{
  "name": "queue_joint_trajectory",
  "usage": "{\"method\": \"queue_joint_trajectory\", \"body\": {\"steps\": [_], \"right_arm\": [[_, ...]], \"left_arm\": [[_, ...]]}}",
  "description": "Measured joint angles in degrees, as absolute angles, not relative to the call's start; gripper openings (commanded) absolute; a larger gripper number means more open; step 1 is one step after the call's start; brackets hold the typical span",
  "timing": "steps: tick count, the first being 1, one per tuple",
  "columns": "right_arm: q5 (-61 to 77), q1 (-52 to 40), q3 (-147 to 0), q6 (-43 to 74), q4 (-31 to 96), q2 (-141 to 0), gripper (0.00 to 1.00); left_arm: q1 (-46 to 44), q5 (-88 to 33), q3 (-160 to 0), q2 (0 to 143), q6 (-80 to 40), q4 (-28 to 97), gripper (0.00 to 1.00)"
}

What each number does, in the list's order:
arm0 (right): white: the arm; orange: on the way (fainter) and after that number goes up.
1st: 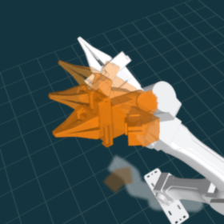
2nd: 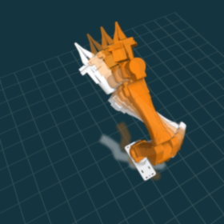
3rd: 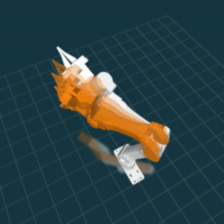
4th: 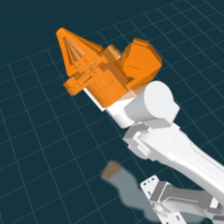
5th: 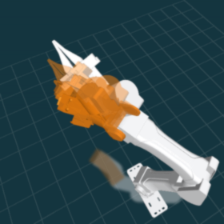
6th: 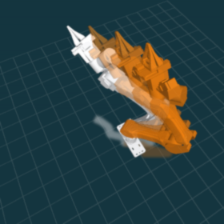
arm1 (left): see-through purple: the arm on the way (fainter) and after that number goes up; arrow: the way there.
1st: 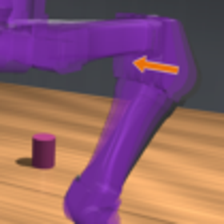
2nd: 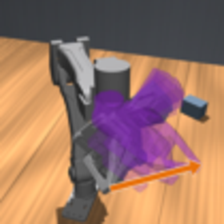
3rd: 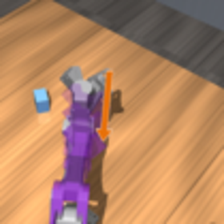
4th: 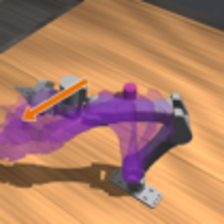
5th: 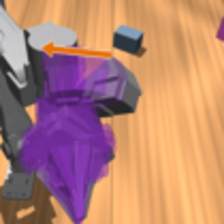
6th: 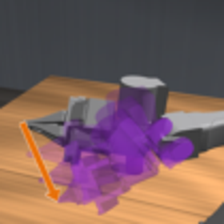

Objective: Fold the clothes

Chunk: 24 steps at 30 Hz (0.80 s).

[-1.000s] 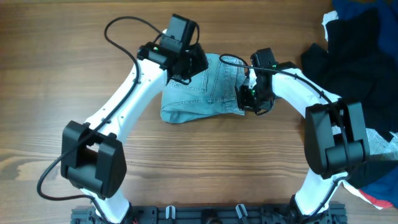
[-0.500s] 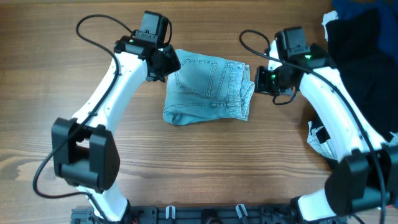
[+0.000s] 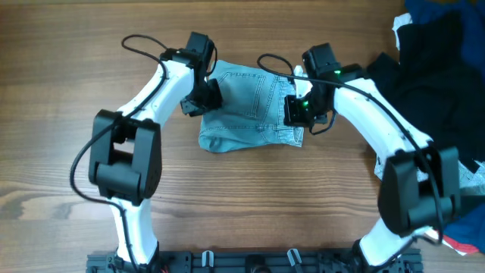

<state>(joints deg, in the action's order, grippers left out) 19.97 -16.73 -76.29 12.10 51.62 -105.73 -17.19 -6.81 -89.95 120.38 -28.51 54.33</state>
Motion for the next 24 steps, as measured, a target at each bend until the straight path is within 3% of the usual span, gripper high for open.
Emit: {"method": "queue_joint_trajectory", "body": {"steps": [8, 17, 24], "right_arm": [[20.12, -16.73, -76.27, 12.08, 51.48, -111.87, 0.04], [14.13, -16.99, -76.31, 15.53, 49.93, -113.51, 0.04], [12.32, -15.44, -76.31, 16.88, 47.97, -113.51, 0.04]], "left_arm": [[-18.52, -8.45, -89.89, 122.39, -28.12, 65.39, 0.26], [-26.61, -8.43, -89.58, 122.39, -27.88, 77.89, 0.25], [-33.47, -8.45, -89.58, 121.99, -27.97, 78.89, 0.25]]}}
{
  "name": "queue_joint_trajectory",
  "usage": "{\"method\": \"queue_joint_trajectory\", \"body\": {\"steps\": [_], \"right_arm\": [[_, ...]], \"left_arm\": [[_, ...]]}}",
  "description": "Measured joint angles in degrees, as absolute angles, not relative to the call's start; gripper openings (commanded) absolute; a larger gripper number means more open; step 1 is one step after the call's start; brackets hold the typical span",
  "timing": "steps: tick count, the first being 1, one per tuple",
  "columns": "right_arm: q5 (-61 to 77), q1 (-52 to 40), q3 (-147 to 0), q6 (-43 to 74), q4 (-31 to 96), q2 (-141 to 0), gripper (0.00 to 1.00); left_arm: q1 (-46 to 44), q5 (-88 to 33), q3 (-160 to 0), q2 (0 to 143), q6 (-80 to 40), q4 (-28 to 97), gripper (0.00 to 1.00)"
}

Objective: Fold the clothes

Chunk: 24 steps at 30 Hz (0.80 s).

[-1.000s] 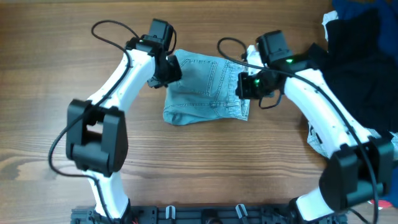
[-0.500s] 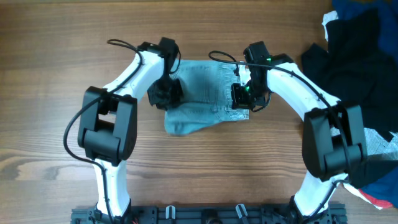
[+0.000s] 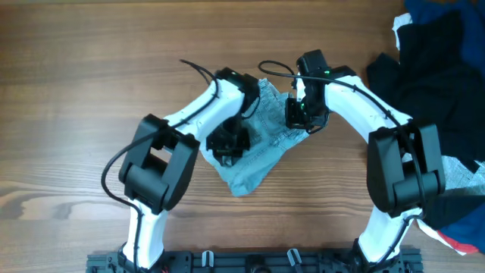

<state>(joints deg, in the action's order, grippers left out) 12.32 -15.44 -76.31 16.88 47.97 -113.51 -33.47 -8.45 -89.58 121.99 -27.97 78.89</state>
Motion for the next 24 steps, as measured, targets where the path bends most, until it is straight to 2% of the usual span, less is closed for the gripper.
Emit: {"method": "queue_joint_trajectory", "body": {"steps": [7, 8, 9, 11, 12, 18, 24], "right_arm": [[10.28, -11.86, -77.65, 16.78, 50.41, -113.51, 0.04], [9.54, -11.29, -77.93, 16.73, 51.03, -113.45, 0.04], [8.99, -10.92, -78.04, 16.67, 51.37, -113.21, 0.05], [7.79, -10.41, -78.13, 16.64, 52.01, -111.96, 0.04], [7.14, -10.28, -78.15, 16.67, 52.45, -110.74, 0.05], [5.65, -10.17, -78.89, 17.28, 59.40, -99.66, 0.06], [5.04, -10.17, -78.11, 19.09, 63.46, -97.43, 0.05]], "left_arm": [[-34.22, -6.15, -89.41, 115.72, -28.23, 77.71, 0.33], [-33.69, -5.21, -89.30, 113.89, -28.32, 76.05, 0.44], [-33.17, -4.51, -89.30, 112.57, -28.12, 74.76, 0.51], [-31.51, -3.40, -89.30, 109.91, -27.07, 70.81, 0.63], [-29.93, -2.76, -89.27, 108.40, -26.28, 67.20, 0.65], [-22.02, -1.50, -89.38, 107.28, -22.37, 52.36, 0.66], [-16.91, -5.74, -89.41, 111.68, -21.06, 47.53, 0.64]]}}
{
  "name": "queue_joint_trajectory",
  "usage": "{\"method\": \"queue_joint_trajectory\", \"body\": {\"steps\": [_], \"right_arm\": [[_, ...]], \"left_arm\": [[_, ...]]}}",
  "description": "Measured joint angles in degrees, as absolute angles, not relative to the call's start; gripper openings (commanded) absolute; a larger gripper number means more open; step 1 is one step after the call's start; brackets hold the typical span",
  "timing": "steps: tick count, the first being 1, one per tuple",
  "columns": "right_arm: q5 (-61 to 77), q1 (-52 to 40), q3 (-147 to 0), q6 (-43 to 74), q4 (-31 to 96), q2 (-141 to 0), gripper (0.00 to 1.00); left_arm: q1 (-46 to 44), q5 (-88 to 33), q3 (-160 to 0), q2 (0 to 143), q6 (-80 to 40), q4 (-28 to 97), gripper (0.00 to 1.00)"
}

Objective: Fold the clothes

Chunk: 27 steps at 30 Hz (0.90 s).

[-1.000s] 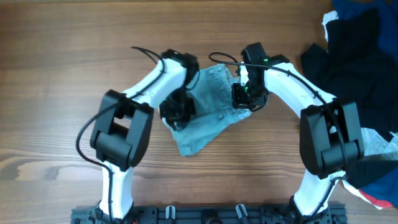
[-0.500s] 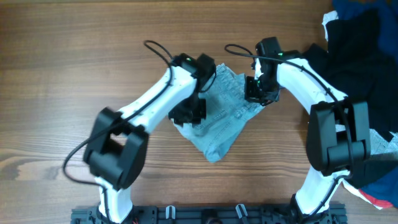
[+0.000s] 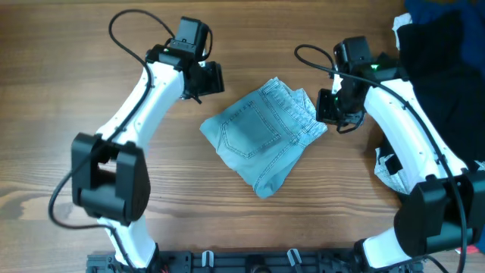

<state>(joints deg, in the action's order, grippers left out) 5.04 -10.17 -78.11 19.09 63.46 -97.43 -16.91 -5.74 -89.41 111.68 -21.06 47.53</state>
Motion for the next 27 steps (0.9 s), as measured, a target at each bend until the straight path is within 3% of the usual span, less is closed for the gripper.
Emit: {"method": "queue_joint_trajectory", "body": {"steps": [9, 18, 27], "right_arm": [[4.97, -10.17, -65.69, 22.92, 55.22, -97.45, 0.05], [5.21, -10.17, -56.62, 22.94, 38.57, -97.49, 0.06], [7.97, -10.17, -54.35, 22.68, 31.00, -97.82, 0.11]], "left_arm": [[-16.84, -13.32, -89.34, 121.01, -20.60, 51.03, 0.58], [-17.69, -14.94, -89.25, 122.80, -20.21, 66.26, 0.42], [-24.49, -14.90, -89.21, 122.80, -20.21, 73.41, 0.37]]}}
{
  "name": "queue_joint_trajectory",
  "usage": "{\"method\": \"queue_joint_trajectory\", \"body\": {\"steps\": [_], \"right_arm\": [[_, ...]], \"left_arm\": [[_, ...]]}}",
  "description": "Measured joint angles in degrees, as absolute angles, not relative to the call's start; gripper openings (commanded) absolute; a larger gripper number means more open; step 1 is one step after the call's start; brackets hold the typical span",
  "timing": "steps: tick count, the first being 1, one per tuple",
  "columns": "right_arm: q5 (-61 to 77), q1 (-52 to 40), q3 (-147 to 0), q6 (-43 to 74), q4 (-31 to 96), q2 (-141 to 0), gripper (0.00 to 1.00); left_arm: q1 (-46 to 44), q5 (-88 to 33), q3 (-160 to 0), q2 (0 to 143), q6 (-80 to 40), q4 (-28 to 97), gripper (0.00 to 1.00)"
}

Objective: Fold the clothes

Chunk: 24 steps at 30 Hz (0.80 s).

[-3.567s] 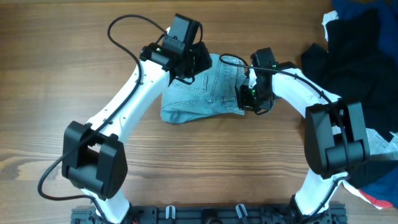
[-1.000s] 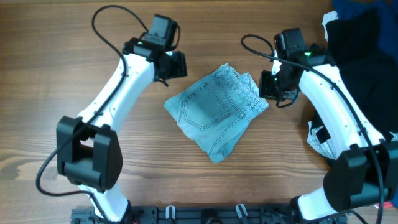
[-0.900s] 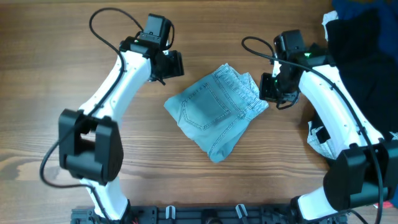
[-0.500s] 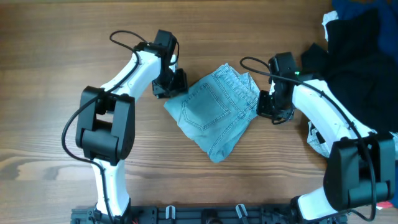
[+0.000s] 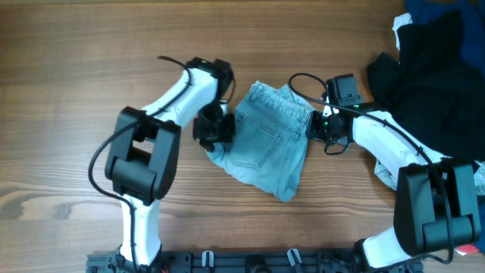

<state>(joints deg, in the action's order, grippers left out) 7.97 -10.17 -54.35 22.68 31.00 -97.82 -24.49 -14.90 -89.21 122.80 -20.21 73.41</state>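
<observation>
A folded pair of light-blue denim shorts [image 5: 267,140] lies mid-table, back pocket up, turned so its long side runs from upper left to lower right. My left gripper [image 5: 212,129] sits against the shorts' left edge, low on the table. My right gripper [image 5: 317,127] presses at the right edge, near the waistband end. Both sets of fingers are hidden under the wrists in the overhead view, so their hold on the cloth is unclear.
A heap of black and dark-blue clothes [image 5: 436,61] fills the right side. A white patterned garment [image 5: 470,178] and some blue cloth lie under it at the right edge. A black rail [image 5: 250,262] runs along the table's front edge.
Both grippers were away from the shorts, left one up-left, right one to the right. Now each is at an edge of the shorts, which have turned a little and shifted slightly right.
First both grippers were on the shorts, which lay spread with the waistband at the right. Then the left arm reached across the bunched cloth. After that the shorts lay folded and diagonal with both grippers clear. Now both are back at its edges.
</observation>
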Motion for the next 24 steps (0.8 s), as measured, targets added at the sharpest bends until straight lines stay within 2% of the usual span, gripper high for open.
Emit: {"method": "queue_joint_trajectory", "body": {"steps": [4, 7, 10, 12, 16, 19, 24], "right_arm": [[8.56, -10.17, -54.35, 21.50, 30.55, -97.82, 0.14], [8.54, -10.17, -54.35, 20.51, 30.55, -97.82, 0.14], [8.54, -10.17, -54.35, 20.10, 30.52, -97.82, 0.15], [8.54, -10.17, -54.35, 20.08, 30.55, -97.82, 0.15], [8.54, -10.17, -54.35, 20.08, 30.55, -97.82, 0.15], [8.56, -10.17, -54.35, 20.08, 30.55, -97.82, 0.15], [8.54, -10.17, -54.35, 20.08, 30.63, -97.82, 0.15]], "left_arm": [[-26.30, -14.85, -89.21, 122.80, -20.21, 73.54, 0.37], [-25.85, -14.85, -89.21, 122.78, -20.21, 73.47, 0.42], [-24.73, -13.96, -89.19, 122.15, -20.18, 71.79, 0.49], [-23.97, -13.39, -89.14, 121.30, -20.18, 69.82, 0.63], [-21.74, -12.95, -89.10, 118.30, -19.51, 62.41, 0.78], [-20.47, -13.63, -89.12, 116.73, -17.76, 56.53, 0.85], [-20.23, -14.74, -89.14, 116.68, -15.62, 48.66, 0.88]]}}
